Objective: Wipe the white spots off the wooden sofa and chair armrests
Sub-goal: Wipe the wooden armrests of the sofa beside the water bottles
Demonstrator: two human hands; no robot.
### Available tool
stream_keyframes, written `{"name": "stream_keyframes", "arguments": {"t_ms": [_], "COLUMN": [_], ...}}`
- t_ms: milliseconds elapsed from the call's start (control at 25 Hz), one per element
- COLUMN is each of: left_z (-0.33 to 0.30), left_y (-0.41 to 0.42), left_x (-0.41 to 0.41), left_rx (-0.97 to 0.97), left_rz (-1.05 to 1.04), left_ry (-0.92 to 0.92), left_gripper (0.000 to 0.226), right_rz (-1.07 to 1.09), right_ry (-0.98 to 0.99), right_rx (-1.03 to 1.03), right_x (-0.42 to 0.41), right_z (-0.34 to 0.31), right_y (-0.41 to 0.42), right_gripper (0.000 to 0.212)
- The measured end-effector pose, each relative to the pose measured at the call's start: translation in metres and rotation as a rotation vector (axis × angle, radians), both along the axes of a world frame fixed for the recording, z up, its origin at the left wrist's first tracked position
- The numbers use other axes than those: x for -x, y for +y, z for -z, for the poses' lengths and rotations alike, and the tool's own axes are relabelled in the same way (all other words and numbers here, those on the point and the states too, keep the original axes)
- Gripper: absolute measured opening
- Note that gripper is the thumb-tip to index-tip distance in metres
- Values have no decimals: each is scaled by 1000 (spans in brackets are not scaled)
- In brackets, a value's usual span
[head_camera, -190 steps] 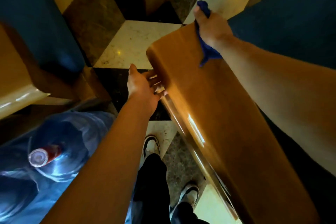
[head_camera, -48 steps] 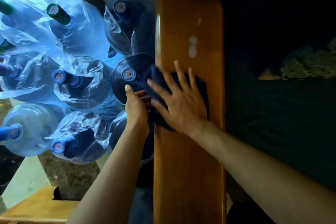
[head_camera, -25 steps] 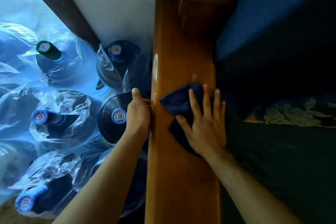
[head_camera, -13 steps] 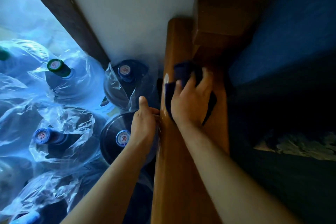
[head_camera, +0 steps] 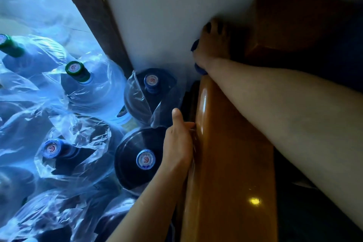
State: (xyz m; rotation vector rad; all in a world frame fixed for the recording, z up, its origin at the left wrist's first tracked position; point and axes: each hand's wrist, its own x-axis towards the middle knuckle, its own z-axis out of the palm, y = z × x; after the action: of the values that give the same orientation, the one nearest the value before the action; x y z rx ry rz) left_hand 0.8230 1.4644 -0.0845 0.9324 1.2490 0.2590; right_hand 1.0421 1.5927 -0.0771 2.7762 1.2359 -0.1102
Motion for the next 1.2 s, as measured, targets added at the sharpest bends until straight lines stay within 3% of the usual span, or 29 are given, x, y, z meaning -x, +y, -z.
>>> {"name": "stream_keyframes", "arguments": {"t_ms": [80, 200, 400, 480, 560, 640, 720, 840, 920, 1080, 1200], "left_z": [2, -3, -4, -5, -2, -1, 0, -10, -14, -11, -9], "left_y": [5, 1, -19, -47, -72, -85, -93, -102, -106, -115, -133], "left_x": [3, 24, 73, 92, 106, 116, 118, 123, 126, 142, 162], "left_rx": [31, 109, 304, 314, 332, 328, 338, 324, 300, 260, 279], "left_rz": [6, -6, -3, 22, 79, 75, 3, -60, -59, -63, -85], "left_ry": [-42, -52, 60, 106, 99, 57, 41, 11, 28, 59, 80], "left_gripper": [85, 84, 79, 76, 79, 82, 81, 79, 79, 77, 76], "right_rz": [29, -119, -842, -1006, -855, -562, -404, -594, -615, 28, 56], "right_ry": [-1, -25, 225, 115, -44, -22, 57, 259, 216, 172, 126], "right_rx": [-4, 138, 349, 479, 499, 405, 189, -73, -112, -188, -204], "right_x": [1, 40, 155, 127, 93, 77, 96, 147, 123, 54, 97], "right_z": [-2, -15, -35, -37, -38, -35, -23, -15, -17, -25, -12], "right_y": [6, -39, -207, -190, -130, -95, -127, -258, -290, -227, -248], "right_gripper": [69, 57, 45, 46, 46, 44, 38, 37, 47, 61, 61]}}
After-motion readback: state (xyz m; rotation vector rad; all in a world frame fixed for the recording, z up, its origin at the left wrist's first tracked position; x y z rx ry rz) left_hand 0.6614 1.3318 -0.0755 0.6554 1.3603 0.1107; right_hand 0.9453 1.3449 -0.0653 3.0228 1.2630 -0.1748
